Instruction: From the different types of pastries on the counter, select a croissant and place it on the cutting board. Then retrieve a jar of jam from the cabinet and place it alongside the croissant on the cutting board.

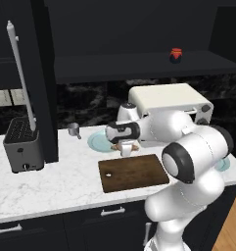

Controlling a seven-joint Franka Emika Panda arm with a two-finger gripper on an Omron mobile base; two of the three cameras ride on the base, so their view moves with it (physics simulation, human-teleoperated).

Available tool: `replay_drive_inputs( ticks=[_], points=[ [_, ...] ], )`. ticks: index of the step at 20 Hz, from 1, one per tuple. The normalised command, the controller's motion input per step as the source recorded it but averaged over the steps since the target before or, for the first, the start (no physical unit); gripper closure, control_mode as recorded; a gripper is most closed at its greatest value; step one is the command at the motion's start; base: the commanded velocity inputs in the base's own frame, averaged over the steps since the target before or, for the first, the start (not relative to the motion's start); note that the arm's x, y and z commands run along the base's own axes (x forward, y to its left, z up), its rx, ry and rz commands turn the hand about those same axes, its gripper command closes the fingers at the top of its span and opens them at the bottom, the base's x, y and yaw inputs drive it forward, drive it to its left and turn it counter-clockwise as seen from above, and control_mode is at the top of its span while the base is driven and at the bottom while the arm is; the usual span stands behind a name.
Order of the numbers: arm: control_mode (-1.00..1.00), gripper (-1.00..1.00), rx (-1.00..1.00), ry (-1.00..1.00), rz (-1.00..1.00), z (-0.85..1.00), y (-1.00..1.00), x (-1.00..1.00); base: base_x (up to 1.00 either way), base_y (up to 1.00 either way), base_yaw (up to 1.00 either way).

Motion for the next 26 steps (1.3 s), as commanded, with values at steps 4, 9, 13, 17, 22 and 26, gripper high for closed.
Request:
replay_drive_inputs(
  ticks=[4,9,13,17,22,26],
  points=[
    [-1.00,1.00,-0.01,0.00,-0.08,0.00,-0.08,-0.40,0.00,0.00,0.00],
    [-1.00,1.00,0.00,0.00,-0.04,0.00,0.00,-0.29,0.00,0.00,0.00],
    [-1.00,1.00,0.00,0.02,-0.05,-0.03,-0.01,-0.29,0.00,0.00,0.00],
    [-1.00,1.00,-0.01,0.07,-0.06,-0.12,-0.01,-0.36,0.00,0.00,0.00],
    [-1.00,1.00,-0.01,0.04,-0.03,-0.13,0.00,-0.26,0.00,0.00,0.00],
    [-1.00,1.00,0.00,0.00,-0.03,-0.14,0.00,0.00,0.00,0.00,0.00]
  ],
)
